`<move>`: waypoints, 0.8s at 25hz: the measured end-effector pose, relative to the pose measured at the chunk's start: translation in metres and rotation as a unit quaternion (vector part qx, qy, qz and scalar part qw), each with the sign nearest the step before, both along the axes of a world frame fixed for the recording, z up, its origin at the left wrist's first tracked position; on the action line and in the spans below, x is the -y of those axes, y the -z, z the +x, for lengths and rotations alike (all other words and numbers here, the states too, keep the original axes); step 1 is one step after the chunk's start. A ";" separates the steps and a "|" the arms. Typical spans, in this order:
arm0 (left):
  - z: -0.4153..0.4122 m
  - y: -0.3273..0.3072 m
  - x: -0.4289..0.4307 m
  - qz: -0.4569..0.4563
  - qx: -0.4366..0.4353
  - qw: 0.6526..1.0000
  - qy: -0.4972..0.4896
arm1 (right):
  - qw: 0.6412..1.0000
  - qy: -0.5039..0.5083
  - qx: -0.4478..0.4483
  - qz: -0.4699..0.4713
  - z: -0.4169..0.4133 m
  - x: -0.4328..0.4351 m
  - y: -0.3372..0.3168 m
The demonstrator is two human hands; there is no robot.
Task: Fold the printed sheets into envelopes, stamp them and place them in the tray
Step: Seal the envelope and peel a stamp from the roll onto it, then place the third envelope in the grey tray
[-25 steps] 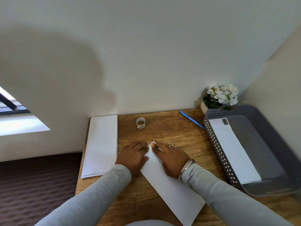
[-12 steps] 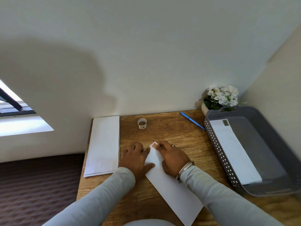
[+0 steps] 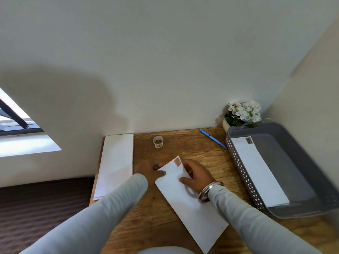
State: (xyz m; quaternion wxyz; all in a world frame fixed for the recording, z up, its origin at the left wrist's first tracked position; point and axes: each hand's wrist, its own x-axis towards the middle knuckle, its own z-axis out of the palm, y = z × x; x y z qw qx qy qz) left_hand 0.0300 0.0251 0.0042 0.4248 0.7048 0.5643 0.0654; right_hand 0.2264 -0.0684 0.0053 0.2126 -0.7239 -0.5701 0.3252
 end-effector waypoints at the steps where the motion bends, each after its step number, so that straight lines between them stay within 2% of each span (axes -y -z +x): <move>1: 0.000 -0.005 -0.004 -0.012 0.053 0.998 -0.021 | 0.999 0.029 -0.044 -0.012 0.003 0.000 -0.003; 4: 0.005 -0.029 -0.014 -0.029 0.194 0.974 -0.111 | 0.984 0.096 -0.153 -0.010 0.018 -0.001 -0.010; 7: 0.013 -0.046 -0.026 -0.031 0.224 0.967 -0.117 | 0.957 0.164 -0.232 0.061 0.030 -0.001 -0.024; 9: 0.017 -0.052 -0.031 -0.028 0.209 0.973 -0.094 | 0.946 0.205 -0.236 0.090 0.040 -0.002 -0.036; 15: 0.037 -0.081 -0.034 0.047 0.149 0.985 -0.072 | 0.937 0.224 -0.229 0.139 0.070 0.004 -0.057; 20: 0.060 -0.100 -0.036 -0.020 0.232 0.965 -0.120 | 0.949 0.212 -0.206 0.111 0.089 0.016 -0.068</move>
